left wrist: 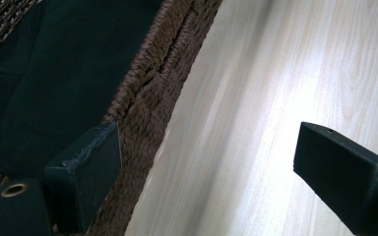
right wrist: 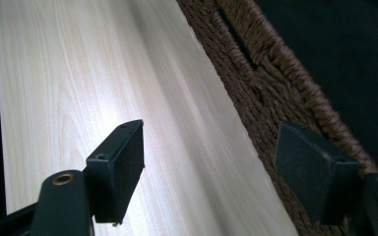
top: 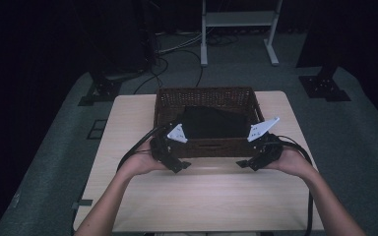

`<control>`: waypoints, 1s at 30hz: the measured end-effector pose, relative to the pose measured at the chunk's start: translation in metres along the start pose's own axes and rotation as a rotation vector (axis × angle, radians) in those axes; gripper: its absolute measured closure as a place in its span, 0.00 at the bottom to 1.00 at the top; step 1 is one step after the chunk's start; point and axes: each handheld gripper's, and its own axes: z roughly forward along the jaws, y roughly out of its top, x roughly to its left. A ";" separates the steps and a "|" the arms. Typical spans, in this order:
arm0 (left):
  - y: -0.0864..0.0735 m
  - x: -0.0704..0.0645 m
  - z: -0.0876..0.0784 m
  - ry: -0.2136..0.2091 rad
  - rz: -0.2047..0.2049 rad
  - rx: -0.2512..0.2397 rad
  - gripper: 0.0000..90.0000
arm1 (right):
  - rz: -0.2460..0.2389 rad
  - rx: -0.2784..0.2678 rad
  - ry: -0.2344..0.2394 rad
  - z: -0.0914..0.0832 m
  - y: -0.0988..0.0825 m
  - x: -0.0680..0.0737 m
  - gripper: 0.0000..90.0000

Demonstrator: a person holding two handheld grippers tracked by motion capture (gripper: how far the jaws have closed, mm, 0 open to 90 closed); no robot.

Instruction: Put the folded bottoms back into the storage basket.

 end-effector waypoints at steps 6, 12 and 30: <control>-0.009 -0.005 0.001 0.004 -0.008 -0.002 0.11 | -0.005 -0.001 0.000 0.002 -0.005 0.005 0.29; -0.018 -0.010 0.000 0.004 -0.021 -0.015 0.11 | -0.003 -0.003 -0.001 0.004 -0.009 0.009 0.29; -0.045 -0.028 0.002 0.007 -0.038 -0.045 0.10 | -0.005 -0.027 -0.012 0.006 -0.028 0.024 0.29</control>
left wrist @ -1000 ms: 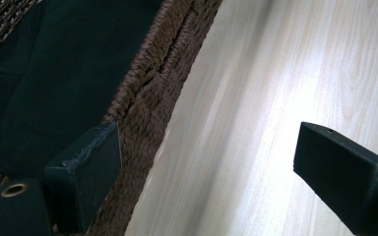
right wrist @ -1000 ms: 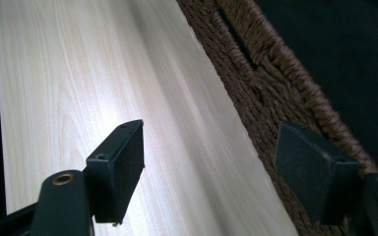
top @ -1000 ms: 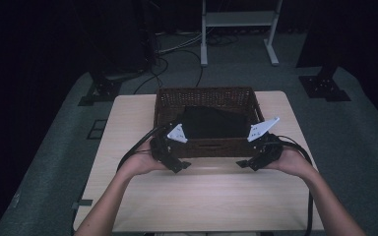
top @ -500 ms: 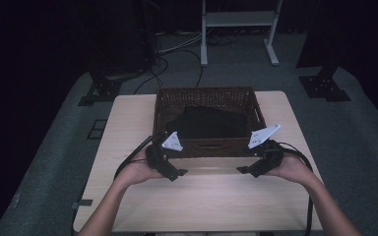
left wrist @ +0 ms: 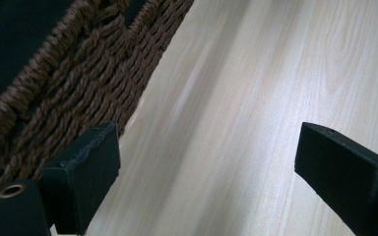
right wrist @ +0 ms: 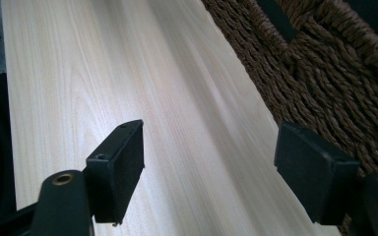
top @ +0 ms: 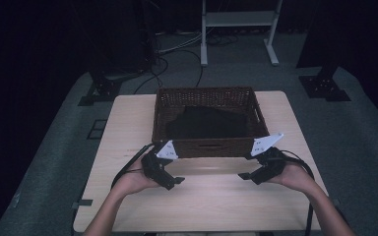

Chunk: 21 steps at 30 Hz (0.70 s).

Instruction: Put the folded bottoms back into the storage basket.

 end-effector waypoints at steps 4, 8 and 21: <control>-0.005 -0.003 0.001 0.003 -0.004 -0.008 0.10 | 0.002 -0.008 -0.003 0.000 -0.003 0.003 0.29; -0.012 -0.005 0.002 0.003 -0.015 -0.012 0.10 | 0.012 -0.013 -0.009 0.000 -0.009 0.004 0.29; -0.029 -0.009 0.011 0.002 -0.034 -0.009 0.10 | 0.058 -0.025 -0.012 0.004 -0.037 0.007 0.29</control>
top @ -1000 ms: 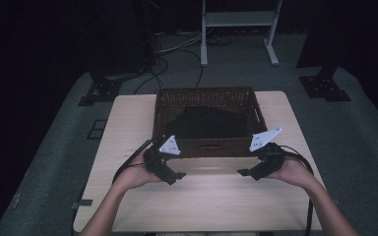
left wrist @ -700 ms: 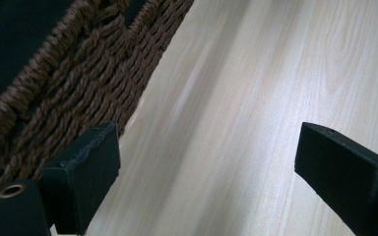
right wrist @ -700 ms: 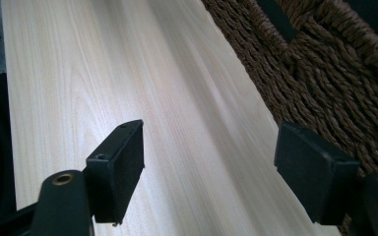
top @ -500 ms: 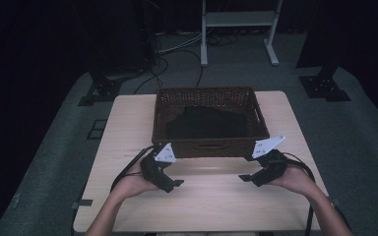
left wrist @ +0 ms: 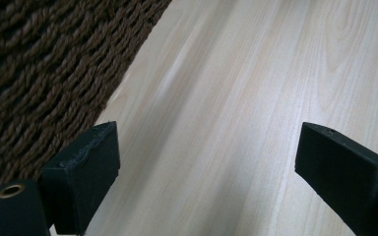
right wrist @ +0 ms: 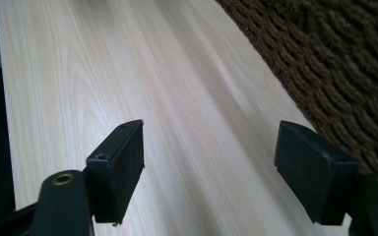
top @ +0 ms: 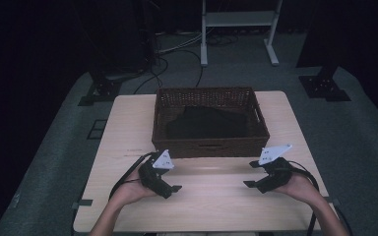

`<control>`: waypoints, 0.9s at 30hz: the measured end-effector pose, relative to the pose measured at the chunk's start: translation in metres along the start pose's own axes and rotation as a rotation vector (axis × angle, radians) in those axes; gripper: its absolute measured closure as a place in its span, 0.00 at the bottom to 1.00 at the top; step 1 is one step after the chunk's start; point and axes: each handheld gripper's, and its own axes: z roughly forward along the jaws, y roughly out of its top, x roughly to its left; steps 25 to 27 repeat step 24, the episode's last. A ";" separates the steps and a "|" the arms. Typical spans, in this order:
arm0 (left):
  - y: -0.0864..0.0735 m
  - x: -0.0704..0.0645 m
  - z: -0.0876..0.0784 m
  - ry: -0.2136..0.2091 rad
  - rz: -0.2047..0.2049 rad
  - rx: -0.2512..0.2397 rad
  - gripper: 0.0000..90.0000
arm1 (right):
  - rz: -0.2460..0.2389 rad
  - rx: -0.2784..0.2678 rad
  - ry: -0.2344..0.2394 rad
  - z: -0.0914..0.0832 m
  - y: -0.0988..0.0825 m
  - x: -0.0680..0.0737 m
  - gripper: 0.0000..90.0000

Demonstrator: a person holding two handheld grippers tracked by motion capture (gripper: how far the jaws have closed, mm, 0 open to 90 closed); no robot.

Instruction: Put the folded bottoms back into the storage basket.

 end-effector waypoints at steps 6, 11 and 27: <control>-0.006 -0.003 0.004 -0.002 -0.006 -0.004 0.10 | 0.010 -0.010 -0.005 0.002 -0.010 0.001 0.29; -0.012 -0.004 0.007 -0.004 -0.011 -0.013 0.10 | 0.015 -0.012 -0.017 0.001 -0.014 0.003 0.29; -0.027 -0.017 0.005 0.002 -0.030 -0.055 0.09 | 0.031 -0.019 -0.031 0.003 -0.031 0.012 0.28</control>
